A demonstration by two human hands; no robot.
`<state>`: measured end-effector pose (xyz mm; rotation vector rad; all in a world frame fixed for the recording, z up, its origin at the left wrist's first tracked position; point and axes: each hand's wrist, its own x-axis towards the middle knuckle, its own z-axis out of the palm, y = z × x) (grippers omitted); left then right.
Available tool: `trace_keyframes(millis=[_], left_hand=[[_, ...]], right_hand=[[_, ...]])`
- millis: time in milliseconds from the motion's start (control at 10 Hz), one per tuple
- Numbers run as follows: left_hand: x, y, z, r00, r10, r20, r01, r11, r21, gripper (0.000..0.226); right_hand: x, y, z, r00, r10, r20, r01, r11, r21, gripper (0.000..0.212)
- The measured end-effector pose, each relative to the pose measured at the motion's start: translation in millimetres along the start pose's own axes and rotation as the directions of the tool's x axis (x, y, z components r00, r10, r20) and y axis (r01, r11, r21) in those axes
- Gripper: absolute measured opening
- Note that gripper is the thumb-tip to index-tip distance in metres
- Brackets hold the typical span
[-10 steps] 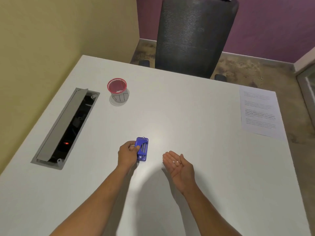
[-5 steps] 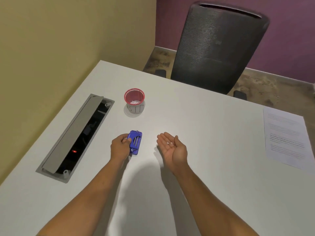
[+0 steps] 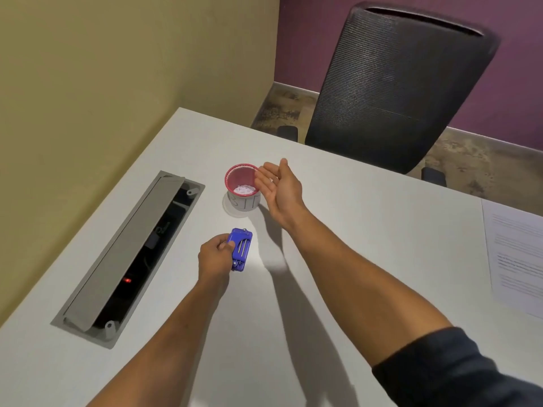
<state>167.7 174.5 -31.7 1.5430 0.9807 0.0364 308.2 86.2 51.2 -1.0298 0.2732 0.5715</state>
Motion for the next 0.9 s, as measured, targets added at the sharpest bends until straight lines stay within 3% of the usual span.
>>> trace_keyframes(millis=[300,600,700,800,900], left_hand=[[4,2,-2,0.998,0.038,0.057,-0.041,0.998,0.046,0.022],[2,5,-1,0.998,0.07,0.006,-0.07,0.995,0.07,0.027],[-4,10,1,0.983,0.158,-0.094,-0.146,0.981,0.127,0.031],[-9,13,4,0.954,0.281,-0.105,-0.249,0.936,0.247,0.029],[-20,14,7,0.929,0.362,-0.077,-0.317,0.886,0.337,0.027]], right_hand=[[30,-4,24,0.986,0.044,0.161,0.049,0.847,-0.53,0.068],[35,-2,14,0.976,0.018,0.217,0.131,0.746,-0.653,0.069],[26,1,4,0.972,-0.124,0.2,0.231,0.665,-0.71,0.065],[13,4,-14,0.95,-0.261,0.172,0.297,0.584,-0.756,0.058],[-11,14,-44,0.938,-0.302,0.169,0.307,0.498,-0.811,0.056]])
